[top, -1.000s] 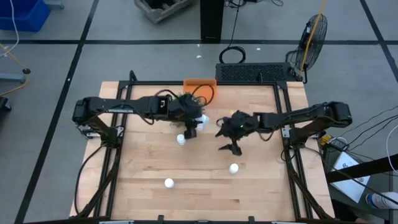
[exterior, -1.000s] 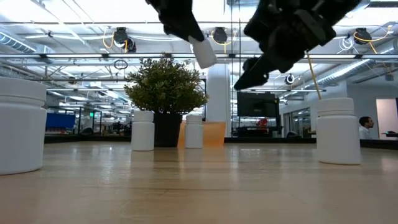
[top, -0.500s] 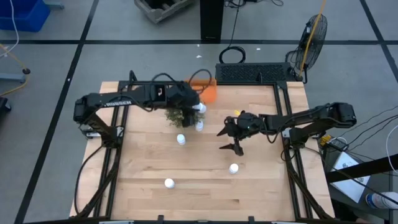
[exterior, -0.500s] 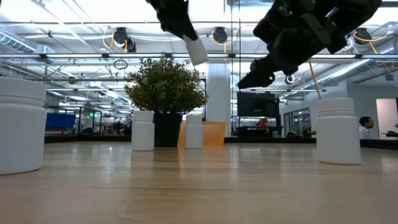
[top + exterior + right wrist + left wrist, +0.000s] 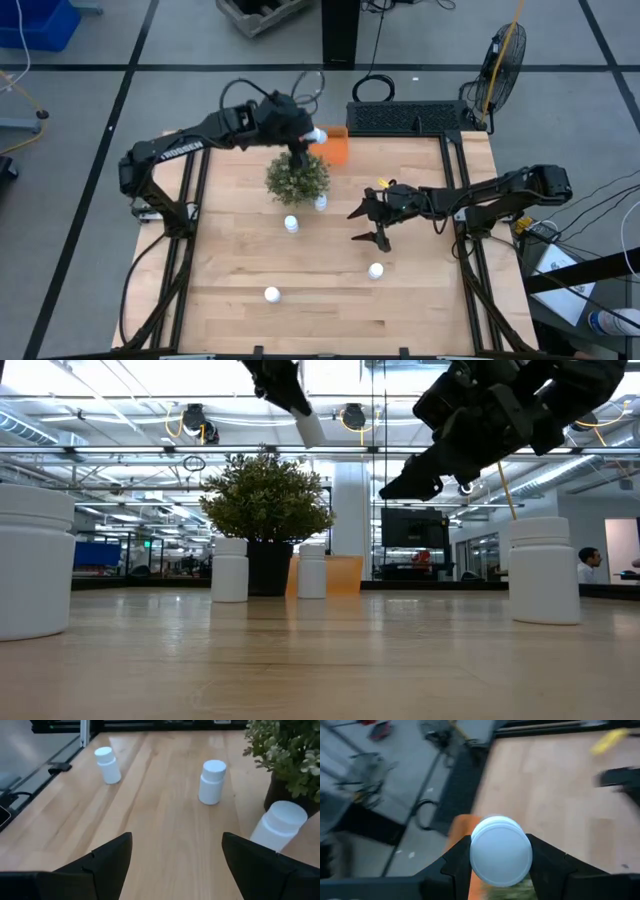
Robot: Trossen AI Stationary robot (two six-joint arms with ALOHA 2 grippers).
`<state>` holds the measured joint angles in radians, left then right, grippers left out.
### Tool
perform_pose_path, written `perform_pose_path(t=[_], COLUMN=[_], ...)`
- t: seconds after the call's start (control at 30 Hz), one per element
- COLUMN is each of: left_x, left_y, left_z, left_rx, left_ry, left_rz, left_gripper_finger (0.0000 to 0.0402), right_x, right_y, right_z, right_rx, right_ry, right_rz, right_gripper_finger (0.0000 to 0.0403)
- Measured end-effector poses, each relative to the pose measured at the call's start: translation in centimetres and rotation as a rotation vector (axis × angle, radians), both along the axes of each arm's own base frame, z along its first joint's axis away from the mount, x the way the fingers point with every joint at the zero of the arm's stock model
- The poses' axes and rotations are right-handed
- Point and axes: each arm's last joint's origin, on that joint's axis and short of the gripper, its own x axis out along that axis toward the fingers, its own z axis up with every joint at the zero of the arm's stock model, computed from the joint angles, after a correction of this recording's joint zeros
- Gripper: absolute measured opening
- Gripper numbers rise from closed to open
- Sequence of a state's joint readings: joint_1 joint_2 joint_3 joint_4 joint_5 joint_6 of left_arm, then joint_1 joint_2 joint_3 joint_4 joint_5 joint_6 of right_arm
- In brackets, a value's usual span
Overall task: Pick and place pill bottles into a basket
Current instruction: Put the white pill bottle into the orange bin
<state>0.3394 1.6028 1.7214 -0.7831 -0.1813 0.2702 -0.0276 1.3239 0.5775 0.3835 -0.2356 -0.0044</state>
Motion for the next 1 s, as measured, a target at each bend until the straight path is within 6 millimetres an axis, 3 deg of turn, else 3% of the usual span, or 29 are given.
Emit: perform_pose_path(t=[0.27, 0.63, 1.0], left_x=[-1.3, 1.2, 3.8], left_y=[4.5, 8.3, 12.1], left_z=[-0.5, -5.0, -3.4], left_rx=[0.022, -0.021, -0.109], left_ry=[0.03, 0.176, 0.281], left_rz=[0.098, 0.069, 0.017], left_gripper_finger=[0.0162, 0.0162, 0.0162], right_x=[0.4, 1.0, 0.9], right_y=[0.7, 0.7, 1.3], right_z=[0.3, -0.4, -0.5], right_rx=[-0.02, -0.044, -0.067], right_ry=[-0.095, -0.107, -0.098], right_rz=[0.032, 0.041, 0.08], right_gripper_finger=[0.0297, 0.0297, 0.0297])
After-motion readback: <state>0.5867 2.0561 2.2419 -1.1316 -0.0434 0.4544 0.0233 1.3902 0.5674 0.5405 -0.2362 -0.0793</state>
